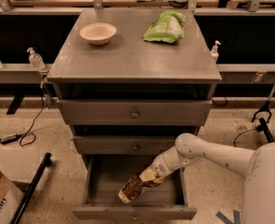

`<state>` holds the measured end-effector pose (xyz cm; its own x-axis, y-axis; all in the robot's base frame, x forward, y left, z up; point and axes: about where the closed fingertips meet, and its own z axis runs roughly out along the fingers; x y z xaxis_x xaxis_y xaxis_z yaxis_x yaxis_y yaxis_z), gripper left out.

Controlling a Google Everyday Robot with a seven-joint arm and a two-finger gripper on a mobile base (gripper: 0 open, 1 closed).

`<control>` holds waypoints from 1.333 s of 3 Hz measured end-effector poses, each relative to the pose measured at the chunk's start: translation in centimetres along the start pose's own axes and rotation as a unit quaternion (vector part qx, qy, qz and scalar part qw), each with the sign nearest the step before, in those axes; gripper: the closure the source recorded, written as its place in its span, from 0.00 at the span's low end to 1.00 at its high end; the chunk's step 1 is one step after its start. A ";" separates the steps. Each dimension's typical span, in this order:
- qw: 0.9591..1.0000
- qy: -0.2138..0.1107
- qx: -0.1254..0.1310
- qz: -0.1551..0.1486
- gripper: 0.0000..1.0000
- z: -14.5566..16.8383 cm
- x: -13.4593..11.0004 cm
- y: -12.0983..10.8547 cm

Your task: Place brown chip bag into bottom drawer

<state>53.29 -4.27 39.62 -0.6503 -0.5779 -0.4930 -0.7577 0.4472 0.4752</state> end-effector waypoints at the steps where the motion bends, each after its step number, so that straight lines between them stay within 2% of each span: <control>1: 1.000 -0.004 -0.003 0.015 1.00 1.4 1.3 -1.0; 2: 0.999 0.008 -0.019 0.043 0.82 3.2 3.1 -2.5; 4: 0.999 0.010 -0.023 0.042 0.35 3.6 3.2 -2.3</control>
Offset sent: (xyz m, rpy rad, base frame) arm -0.0005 -0.0195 -0.0842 0.0036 0.1703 -0.0573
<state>52.80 -4.71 34.31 -0.7107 -0.5524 -0.4357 -0.6963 0.4641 0.5475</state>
